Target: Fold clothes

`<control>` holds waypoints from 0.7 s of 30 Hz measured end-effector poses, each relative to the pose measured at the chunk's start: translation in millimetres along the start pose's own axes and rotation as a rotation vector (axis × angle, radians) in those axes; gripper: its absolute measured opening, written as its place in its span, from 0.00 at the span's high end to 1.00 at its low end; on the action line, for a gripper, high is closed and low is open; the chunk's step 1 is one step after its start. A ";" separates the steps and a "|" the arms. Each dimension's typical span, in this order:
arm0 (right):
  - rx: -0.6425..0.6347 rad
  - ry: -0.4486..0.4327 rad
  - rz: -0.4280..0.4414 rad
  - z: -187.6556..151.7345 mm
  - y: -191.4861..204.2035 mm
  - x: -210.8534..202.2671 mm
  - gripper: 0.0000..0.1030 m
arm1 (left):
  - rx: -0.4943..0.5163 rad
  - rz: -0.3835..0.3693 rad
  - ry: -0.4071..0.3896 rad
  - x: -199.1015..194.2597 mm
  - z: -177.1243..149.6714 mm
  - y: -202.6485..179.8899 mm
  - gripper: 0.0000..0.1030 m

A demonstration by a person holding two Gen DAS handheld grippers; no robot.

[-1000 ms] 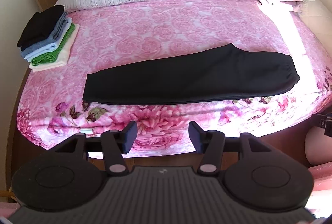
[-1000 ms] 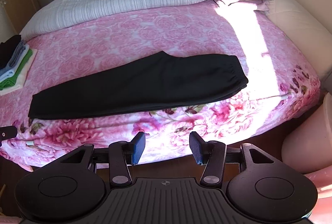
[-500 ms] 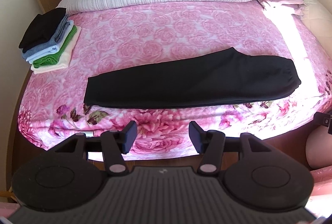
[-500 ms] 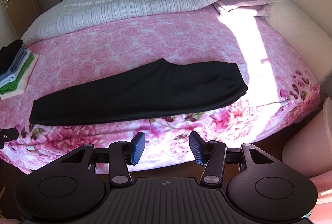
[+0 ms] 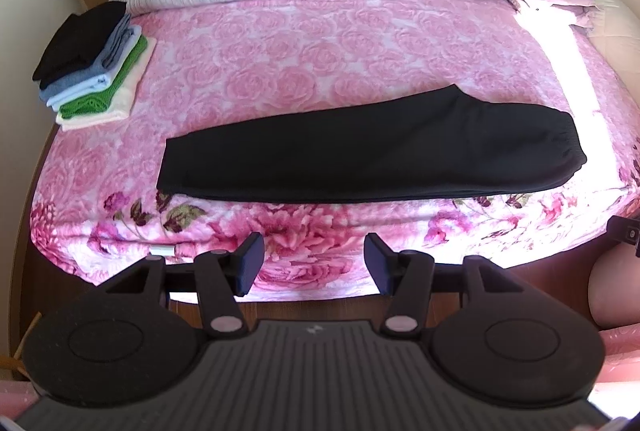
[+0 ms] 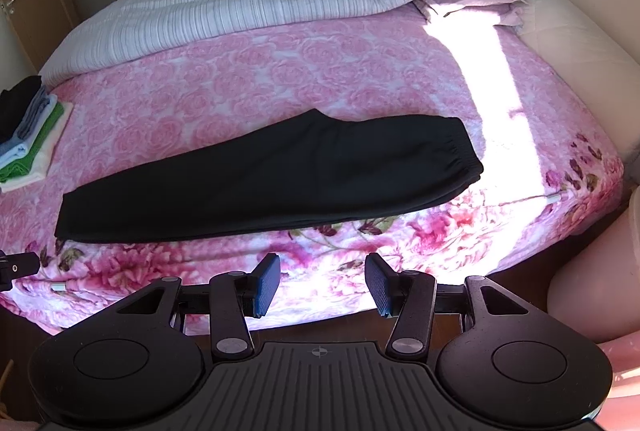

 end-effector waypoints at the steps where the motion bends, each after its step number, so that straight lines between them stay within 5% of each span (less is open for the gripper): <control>1: 0.000 0.004 0.002 1.6 1.1 1.9 0.51 | -0.003 0.000 0.004 1.6 1.4 0.6 0.50; 13: -0.022 0.089 -0.027 32.4 18.9 43.1 0.51 | -0.030 -0.031 0.108 50.0 34.5 14.4 0.50; 21: -0.037 0.135 -0.052 87.2 39.3 80.1 0.51 | -0.046 -0.050 0.143 90.4 86.6 37.5 0.50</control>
Point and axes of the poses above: each gripper's, at about its wrist camera, not at the fingertips, and x roughly the way its jaws point, y to its left, z to its top, the point moved 1 cm from there along x, roughly the way its jaws point, and after that the axes turned 15 degrees about y, right-handed, at the moved point
